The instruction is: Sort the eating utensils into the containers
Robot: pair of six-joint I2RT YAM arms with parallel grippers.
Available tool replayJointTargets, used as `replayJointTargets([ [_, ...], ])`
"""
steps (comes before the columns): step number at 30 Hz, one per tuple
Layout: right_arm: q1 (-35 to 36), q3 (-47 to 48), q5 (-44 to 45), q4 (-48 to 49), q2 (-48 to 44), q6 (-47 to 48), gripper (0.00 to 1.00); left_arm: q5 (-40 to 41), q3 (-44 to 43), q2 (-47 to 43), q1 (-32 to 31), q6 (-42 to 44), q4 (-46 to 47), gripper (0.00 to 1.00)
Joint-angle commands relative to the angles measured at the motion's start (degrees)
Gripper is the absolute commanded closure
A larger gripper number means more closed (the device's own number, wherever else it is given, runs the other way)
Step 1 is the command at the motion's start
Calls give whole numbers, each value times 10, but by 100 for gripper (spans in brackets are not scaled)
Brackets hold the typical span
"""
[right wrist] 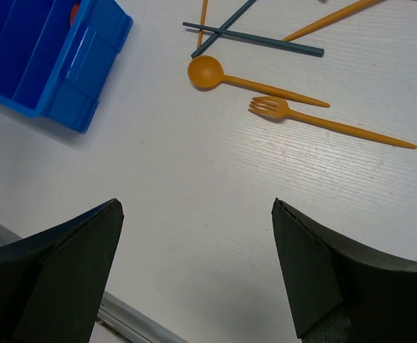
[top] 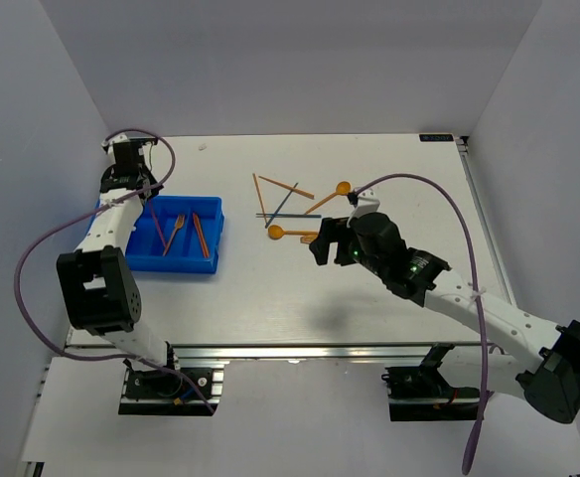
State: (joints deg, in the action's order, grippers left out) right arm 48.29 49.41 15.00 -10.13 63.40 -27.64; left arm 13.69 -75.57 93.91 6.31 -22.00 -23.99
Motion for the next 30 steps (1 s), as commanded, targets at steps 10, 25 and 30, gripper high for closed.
replayJointTargets([
  [10, -17, -41, -20, 16, -49, 21, 11, -48, 67, -5, -2, -21, 119, 100],
  [25, -50, -7, -22, 7, 41, 34, 11, -94, 101, -59, -21, -30, 99, 51],
  [30, -80, 60, -26, -19, 129, 71, 11, -111, 108, -134, -23, -30, 73, 32],
])
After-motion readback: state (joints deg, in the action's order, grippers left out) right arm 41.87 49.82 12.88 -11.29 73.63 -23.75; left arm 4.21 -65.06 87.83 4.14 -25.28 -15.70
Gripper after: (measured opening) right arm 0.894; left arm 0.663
